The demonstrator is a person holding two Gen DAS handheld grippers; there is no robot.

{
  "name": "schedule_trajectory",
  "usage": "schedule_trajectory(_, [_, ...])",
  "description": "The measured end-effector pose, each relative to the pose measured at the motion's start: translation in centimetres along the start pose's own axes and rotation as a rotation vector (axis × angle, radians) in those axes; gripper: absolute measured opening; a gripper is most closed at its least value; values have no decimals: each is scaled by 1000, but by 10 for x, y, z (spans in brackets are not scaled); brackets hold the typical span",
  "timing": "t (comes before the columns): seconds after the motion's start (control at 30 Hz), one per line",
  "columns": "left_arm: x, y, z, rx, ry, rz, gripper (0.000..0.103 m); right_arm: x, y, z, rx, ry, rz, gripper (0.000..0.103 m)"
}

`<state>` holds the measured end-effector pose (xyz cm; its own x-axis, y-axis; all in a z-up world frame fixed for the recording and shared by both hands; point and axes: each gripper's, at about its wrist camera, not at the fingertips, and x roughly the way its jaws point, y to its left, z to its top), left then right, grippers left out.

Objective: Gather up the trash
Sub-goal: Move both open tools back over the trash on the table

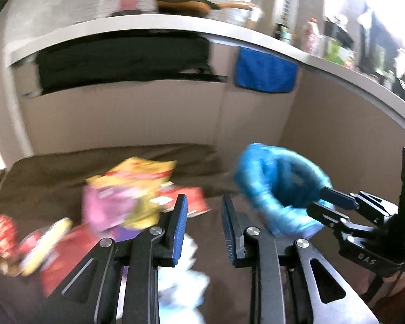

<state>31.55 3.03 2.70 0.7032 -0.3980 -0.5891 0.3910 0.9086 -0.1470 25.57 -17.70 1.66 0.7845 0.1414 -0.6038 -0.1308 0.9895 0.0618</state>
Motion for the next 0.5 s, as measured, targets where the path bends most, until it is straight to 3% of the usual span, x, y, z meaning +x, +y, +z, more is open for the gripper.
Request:
schedule_trajectory(0.07, [-17,24,-10,-28,-3,50,27,2,8,-1,-6,12,15,41])
schedule_trajectory(0.13, [-31,44,-19,-64,-13,89,27,12,35,-8,-13,74,92,38])
schedule_trajectory(0.23, [-50,69,-34,-139,-9,114,27,17,51,-14,-26,103,129,37])
schedule_trajectory(0.5, [-75,96,-87,-266,15,197,27,38,116,-29,-194,179,308,33])
